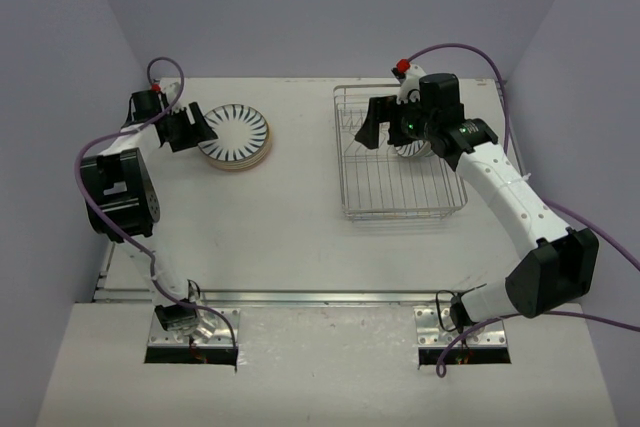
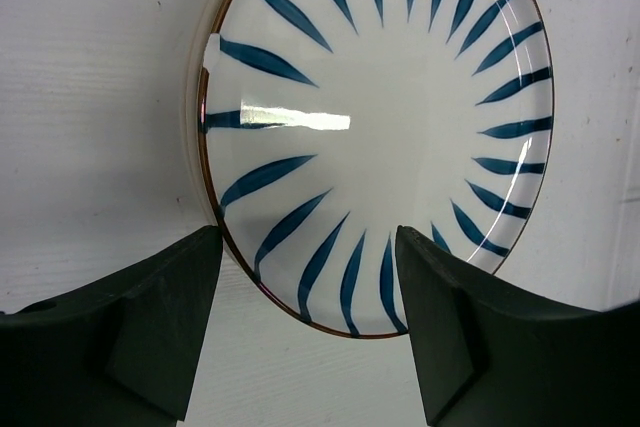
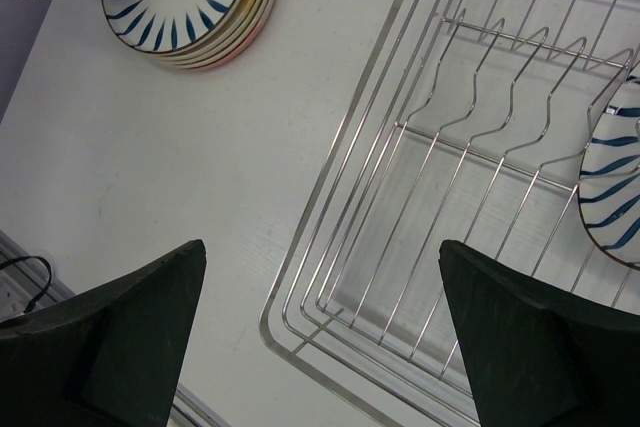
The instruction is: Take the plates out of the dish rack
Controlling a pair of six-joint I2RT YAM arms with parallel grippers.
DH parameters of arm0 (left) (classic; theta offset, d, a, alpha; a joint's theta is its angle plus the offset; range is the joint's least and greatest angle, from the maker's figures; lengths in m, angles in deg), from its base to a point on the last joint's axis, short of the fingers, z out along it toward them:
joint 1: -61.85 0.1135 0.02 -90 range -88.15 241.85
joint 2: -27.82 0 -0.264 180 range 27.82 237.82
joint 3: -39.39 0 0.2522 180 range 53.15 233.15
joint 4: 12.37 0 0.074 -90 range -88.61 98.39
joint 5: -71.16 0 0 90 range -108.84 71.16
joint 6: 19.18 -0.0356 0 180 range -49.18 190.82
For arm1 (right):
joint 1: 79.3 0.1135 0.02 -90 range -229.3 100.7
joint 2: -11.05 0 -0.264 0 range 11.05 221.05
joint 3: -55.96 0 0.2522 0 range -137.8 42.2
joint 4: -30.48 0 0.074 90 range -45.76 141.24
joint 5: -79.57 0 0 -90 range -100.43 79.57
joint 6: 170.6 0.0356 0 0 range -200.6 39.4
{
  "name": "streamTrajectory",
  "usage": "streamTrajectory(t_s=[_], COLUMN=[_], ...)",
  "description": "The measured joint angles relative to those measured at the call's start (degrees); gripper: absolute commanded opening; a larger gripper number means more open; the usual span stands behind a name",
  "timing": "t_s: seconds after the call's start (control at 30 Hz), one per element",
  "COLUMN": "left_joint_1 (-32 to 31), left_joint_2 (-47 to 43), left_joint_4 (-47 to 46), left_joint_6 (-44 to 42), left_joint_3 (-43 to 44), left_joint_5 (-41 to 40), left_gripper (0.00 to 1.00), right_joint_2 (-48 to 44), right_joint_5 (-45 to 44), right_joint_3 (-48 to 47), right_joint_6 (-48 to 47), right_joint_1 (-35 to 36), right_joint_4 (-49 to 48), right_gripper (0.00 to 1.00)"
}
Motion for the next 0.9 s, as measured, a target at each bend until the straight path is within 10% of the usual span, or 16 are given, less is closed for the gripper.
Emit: streamTrajectory(t_s=[0.33, 0.9], left_joint_1=[0.0, -9.01], left_joint_2=[-3.66, -44.34], left_joint_4=[-0.38, -7.62], left_joint_6=[-0.25, -6.25], left_joint_3=[-2.0, -16.6], left_joint_5=[-6.03, -13.46], left_gripper=[0.7, 0.73], right_joint_2=[-0.01, 1.03], right_joint_5=[-6.18, -39.96], right_joint_3=[0.0, 0.66], right_joint_6=[-0.39, -2.19], right_joint_1=[0.0, -2.71], right_joint_4=[0.06, -3.59], right_gripper=[0.97, 0.77])
